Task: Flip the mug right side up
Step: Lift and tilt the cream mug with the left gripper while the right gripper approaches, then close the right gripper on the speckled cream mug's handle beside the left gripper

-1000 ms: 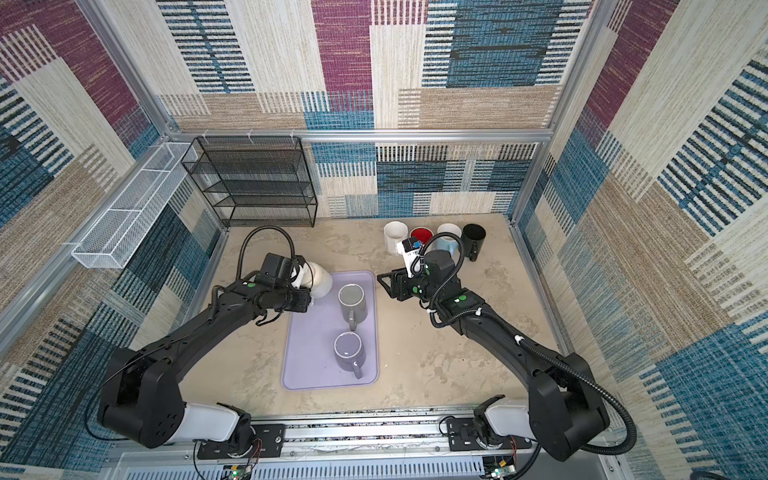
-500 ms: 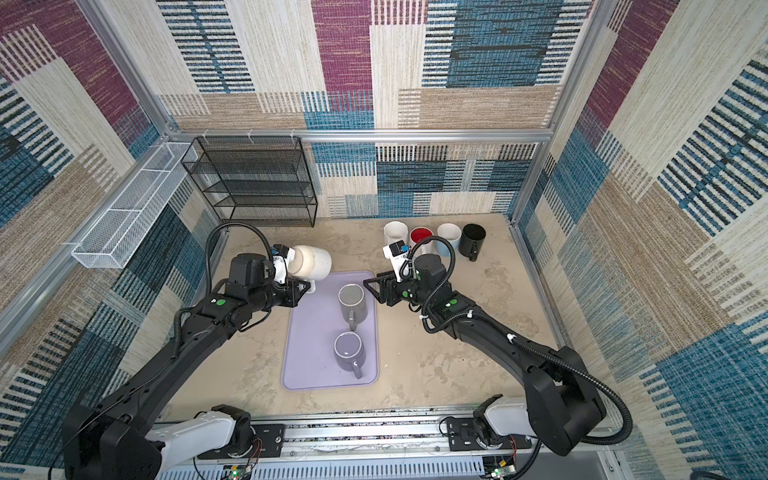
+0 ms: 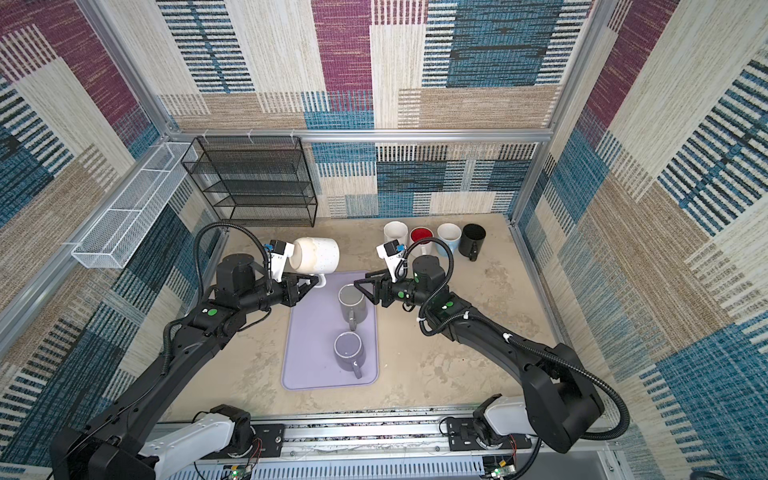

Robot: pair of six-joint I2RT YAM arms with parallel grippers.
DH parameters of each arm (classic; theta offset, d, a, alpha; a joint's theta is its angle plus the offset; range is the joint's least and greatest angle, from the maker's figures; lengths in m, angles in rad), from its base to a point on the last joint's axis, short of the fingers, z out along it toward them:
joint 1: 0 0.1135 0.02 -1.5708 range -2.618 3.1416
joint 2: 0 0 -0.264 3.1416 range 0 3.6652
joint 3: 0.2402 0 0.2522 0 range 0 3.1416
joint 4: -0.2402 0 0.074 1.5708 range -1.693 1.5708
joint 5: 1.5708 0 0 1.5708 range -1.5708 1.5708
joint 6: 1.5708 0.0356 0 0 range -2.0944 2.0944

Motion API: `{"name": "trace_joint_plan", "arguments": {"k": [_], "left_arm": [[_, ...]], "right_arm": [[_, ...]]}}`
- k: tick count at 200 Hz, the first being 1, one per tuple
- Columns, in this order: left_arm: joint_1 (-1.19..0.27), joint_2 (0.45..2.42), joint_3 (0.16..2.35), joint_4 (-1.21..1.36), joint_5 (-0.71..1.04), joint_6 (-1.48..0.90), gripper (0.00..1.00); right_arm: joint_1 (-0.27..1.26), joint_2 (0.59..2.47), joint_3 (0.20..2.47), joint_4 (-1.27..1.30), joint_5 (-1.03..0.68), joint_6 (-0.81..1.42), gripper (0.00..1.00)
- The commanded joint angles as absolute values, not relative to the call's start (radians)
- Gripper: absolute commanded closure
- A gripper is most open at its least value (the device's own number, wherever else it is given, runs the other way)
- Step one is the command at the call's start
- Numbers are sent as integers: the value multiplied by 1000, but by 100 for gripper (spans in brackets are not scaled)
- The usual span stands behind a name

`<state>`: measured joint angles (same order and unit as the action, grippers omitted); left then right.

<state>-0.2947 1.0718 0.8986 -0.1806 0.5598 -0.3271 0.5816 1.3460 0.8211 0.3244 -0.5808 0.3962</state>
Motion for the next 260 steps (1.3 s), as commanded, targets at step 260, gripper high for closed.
{"name": "trace_joint_plan", "arguments": {"k": [260], "left_arm": [[-302, 1029, 698, 698, 1005, -700, 100]], "right_arm": [[678, 1441, 826, 974, -756, 705, 56]]}}
